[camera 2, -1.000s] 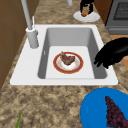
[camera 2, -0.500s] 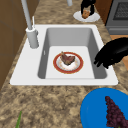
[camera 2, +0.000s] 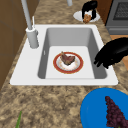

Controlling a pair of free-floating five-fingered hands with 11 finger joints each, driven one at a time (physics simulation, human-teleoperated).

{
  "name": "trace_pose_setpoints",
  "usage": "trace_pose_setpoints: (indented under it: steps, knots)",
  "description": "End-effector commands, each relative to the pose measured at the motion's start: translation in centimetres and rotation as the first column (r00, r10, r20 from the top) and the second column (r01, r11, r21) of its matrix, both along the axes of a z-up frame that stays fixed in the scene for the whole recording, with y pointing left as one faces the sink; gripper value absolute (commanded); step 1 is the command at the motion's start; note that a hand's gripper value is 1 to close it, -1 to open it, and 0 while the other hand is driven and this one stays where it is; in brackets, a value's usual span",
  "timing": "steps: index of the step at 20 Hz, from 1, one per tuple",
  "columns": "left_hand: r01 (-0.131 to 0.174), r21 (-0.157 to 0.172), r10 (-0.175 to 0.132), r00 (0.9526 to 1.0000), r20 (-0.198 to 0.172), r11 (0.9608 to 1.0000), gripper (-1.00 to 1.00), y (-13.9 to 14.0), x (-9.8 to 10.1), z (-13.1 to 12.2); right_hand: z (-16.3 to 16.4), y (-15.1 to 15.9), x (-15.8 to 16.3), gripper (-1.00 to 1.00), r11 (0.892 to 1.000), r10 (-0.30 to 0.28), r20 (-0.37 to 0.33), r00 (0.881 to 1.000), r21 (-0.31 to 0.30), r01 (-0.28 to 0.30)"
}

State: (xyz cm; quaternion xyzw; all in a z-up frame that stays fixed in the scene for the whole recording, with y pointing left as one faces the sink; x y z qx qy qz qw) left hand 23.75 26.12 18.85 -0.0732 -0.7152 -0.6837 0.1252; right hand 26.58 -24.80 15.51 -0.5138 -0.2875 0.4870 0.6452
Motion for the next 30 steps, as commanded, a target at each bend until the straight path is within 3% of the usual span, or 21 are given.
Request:
trace_pose_setpoints:
  steps: [1,9,13,20,23,25,30]
  knots:
    - [0.0,0.0,0.0,1.0,0.0,1.0,0.0,0.0,0.0,0.0,-0.2,2.9,0.3,1.0,0.999,-0.001,-0.034,0.999,-0.045,-0.001]
    - [0.0,0.0,0.0,1.0,0.0,1.0,0.0,0.0,0.0,0.0,-0.8,8.9,1.4,1.0,0.999,0.001,-0.016,1.0,-0.037,-0.001]
    - [0.0,0.0,0.0,1.0,0.0,1.0,0.0,0.0,0.0,0.0,-3.0,11.6,3.6,1.0,0.998,-0.003,-0.007,1.0,-0.061,0.003]
    - [0.0,0.0,0.0,1.0,0.0,1.0,0.0,0.0,0.0,0.0,-8.5,15.0,5.4,1.0,0.994,0.067,0.037,0.997,-0.087,-0.064]
    - [0.0,0.0,0.0,1.0,0.0,1.0,0.0,0.0,0.0,0.0,-10.2,14.5,5.9,1.0,0.984,0.174,0.045,0.984,-0.04,-0.172]
    - [0.0,0.0,0.0,1.0,0.0,1.0,0.0,0.0,0.0,0.0,-11.7,14.8,6.1,1.0,0.972,0.234,0.045,0.971,-0.021,-0.233]
    - [0.0,0.0,0.0,1.0,0.0,1.0,0.0,0.0,0.0,0.0,-14.8,15.7,6.1,1.0,0.944,0.33,0.033,0.943,0.0,-0.33]
